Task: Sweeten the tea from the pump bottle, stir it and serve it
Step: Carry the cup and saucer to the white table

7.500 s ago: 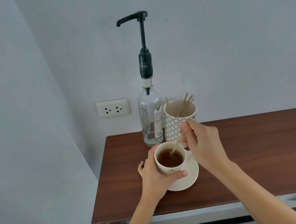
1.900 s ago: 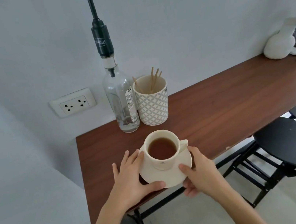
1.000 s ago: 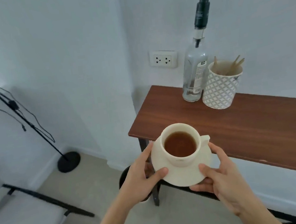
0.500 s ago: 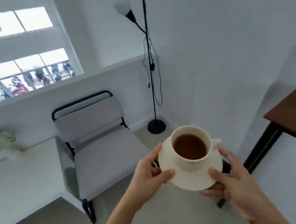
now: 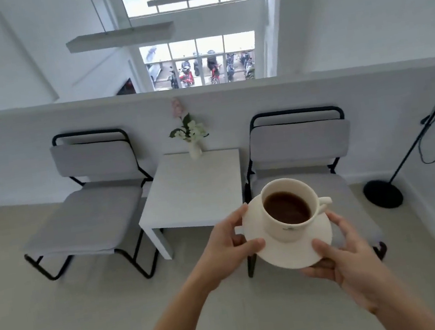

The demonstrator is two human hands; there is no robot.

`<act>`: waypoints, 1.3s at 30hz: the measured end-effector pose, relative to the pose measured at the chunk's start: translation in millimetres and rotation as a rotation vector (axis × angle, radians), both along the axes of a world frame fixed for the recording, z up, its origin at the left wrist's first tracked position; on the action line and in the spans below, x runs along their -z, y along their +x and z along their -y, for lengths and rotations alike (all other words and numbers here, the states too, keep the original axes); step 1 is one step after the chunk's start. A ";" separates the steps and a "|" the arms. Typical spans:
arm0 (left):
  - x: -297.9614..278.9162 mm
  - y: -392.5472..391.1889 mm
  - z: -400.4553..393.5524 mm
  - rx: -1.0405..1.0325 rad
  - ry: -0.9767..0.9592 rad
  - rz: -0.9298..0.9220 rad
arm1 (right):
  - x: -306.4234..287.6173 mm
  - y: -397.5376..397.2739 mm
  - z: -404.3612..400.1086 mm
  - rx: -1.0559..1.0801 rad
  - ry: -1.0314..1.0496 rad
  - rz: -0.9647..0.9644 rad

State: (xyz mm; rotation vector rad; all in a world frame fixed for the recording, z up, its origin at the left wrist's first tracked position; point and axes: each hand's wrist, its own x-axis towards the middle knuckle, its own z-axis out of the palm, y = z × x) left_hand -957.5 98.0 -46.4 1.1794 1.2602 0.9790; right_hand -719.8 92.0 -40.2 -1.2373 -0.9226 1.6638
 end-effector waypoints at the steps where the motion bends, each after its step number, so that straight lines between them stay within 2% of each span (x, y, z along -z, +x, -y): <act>1: 3.2 -18.4 -5.6 -0.035 -0.010 0.004 | 1.3 -18.3 -13.2 -0.039 0.000 0.009; 10: 33.6 -150.7 -94.6 -0.253 -0.060 -0.037 | 36.6 -164.0 -154.6 -0.268 0.012 0.109; 19: 43.8 -241.3 -207.4 -0.355 -0.102 -0.106 | 50.9 -267.9 -289.5 -0.343 0.029 0.151; 24: 68.1 -296.3 -280.2 -0.275 -0.128 -0.149 | 76.5 -317.7 -347.3 -0.290 0.005 0.190; 30: 111.9 -353.0 -363.2 -0.095 -0.113 -0.249 | 119.2 -366.3 -396.1 -0.126 -0.026 0.256; 39: 218.4 -388.1 -454.5 0.096 -0.087 -0.427 | 229.4 -401.7 -455.2 -0.019 -0.139 0.319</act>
